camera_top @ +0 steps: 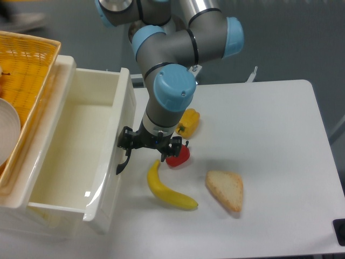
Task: Slide the top white drawer open
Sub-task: 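Keep pulling the drawer until it is fully extended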
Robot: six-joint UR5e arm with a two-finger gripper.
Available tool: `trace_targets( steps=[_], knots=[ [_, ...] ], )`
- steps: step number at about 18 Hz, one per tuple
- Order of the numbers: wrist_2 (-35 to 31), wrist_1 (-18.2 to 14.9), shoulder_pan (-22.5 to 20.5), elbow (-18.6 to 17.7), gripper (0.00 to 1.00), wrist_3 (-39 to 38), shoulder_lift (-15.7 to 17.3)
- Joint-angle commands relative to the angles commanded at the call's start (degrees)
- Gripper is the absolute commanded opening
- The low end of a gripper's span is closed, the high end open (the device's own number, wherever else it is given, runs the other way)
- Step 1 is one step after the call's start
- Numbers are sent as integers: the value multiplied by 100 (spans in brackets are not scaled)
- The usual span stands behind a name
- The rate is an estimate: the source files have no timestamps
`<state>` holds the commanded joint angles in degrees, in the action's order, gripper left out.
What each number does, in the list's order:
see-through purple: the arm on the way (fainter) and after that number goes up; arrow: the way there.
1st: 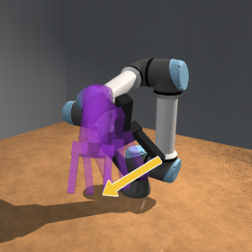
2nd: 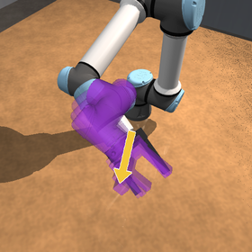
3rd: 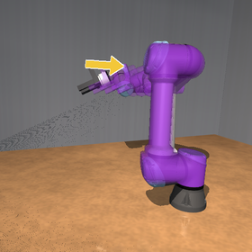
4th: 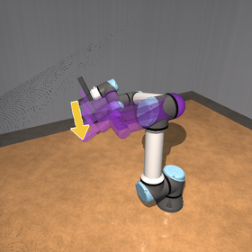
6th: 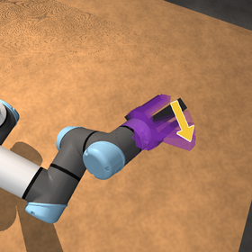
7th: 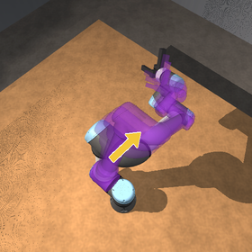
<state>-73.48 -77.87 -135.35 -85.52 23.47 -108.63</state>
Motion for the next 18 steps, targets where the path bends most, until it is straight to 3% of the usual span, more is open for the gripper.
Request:
trace_targets(
  steps=[18],
  knots=[
    [35, -9, -281, 0, 100, 141, -18]
  ],
)
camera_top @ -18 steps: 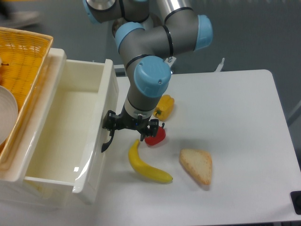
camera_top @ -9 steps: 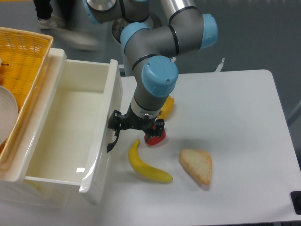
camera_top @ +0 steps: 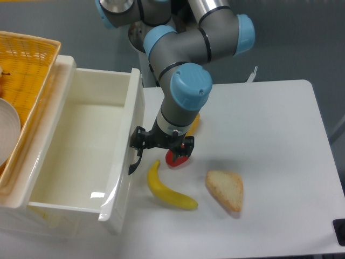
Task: Slide the top white drawer open
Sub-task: 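Keep pulling the drawer until it is fully extended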
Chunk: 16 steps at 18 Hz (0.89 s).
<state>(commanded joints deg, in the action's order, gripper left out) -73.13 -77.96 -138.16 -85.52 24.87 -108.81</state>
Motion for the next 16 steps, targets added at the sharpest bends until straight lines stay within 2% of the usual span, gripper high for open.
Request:
trace_targets(
  steps=[16],
  knots=[
    [598, -18, -325, -44, 100, 106, -61]
  ],
)
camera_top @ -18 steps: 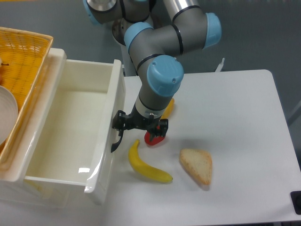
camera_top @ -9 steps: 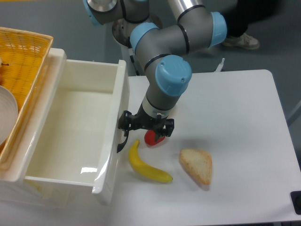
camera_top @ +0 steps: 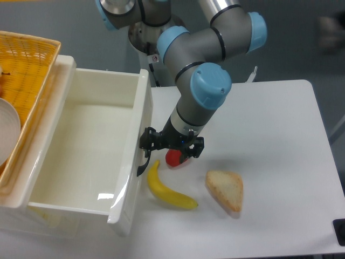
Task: Slide the top white drawer open
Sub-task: 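Keep pulling the drawer until it is fully extended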
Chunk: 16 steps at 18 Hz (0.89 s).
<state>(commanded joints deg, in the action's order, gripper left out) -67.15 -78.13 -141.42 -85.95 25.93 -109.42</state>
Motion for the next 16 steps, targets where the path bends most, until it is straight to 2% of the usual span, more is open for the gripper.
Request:
trace_targets(
  steps=[11, 16],
  knots=[
    [27, -44, -44, -114, 100, 0, -9],
    [264, -44, -123, -185, 100, -18, 17]
  ],
)
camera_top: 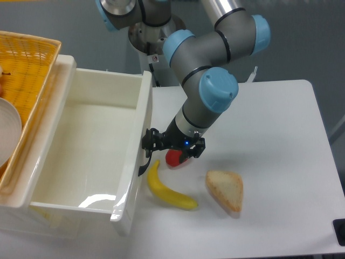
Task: Slide the top white drawer open
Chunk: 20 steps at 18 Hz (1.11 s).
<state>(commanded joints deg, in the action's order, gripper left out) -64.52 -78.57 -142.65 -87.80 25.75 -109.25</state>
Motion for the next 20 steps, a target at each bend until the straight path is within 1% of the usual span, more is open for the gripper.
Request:
trace_targets(
  steps=[12, 14, 16, 18, 20],
  knots=[
    [387, -88, -167, 9, 100, -53, 44],
    [501, -88, -281, 9, 100, -35, 70],
    [536, -44, -325, 35, 100, 0, 175],
    [528, -18, -369, 70, 100, 17, 185],
    [510, 148, -378, 70, 100, 61, 185]
  ],
)
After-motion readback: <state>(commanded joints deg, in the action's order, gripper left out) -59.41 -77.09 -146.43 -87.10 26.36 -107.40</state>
